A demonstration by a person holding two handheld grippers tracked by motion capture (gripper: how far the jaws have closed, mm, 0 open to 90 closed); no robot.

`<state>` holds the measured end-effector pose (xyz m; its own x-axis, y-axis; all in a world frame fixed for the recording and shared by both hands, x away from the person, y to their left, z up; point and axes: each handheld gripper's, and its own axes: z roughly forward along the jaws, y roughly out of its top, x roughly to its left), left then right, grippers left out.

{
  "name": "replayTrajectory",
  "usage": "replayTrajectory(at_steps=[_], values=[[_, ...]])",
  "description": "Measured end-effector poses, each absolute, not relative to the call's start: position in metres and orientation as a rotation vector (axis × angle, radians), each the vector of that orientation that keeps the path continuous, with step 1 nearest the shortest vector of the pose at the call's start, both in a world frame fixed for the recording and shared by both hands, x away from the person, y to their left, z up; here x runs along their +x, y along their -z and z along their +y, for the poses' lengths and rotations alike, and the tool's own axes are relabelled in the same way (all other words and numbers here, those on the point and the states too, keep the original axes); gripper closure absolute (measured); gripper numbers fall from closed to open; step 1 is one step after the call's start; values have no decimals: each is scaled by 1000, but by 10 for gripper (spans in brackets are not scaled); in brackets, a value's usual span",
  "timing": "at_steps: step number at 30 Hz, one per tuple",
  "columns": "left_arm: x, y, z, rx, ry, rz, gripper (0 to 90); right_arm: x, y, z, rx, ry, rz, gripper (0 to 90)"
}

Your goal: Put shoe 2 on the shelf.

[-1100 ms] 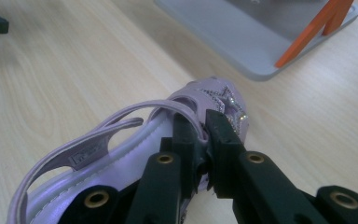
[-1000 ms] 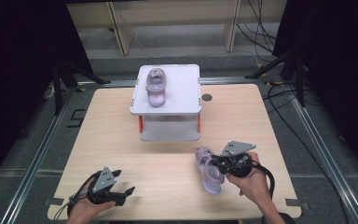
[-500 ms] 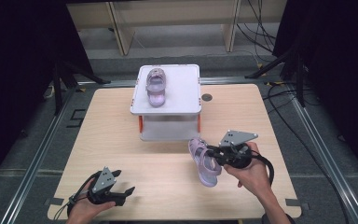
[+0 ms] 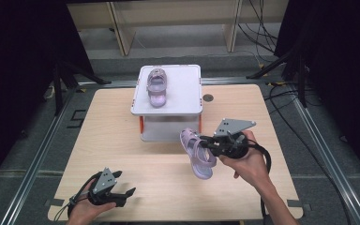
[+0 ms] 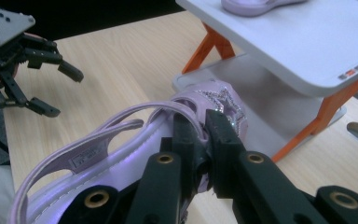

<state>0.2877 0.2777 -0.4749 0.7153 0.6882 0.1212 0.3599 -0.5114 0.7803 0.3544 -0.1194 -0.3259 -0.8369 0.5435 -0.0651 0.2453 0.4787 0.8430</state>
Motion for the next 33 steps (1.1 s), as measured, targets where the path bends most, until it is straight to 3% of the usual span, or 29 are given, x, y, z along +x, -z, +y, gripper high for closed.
replayTrajectory(at_steps=[19,33], values=[[288,474,279,2145,-534,797,200,382,266,-94,596,-1325,2361,835],[288,474,279,2136,-536,798,200,444,254,-78,680,-1269,2299,837]])
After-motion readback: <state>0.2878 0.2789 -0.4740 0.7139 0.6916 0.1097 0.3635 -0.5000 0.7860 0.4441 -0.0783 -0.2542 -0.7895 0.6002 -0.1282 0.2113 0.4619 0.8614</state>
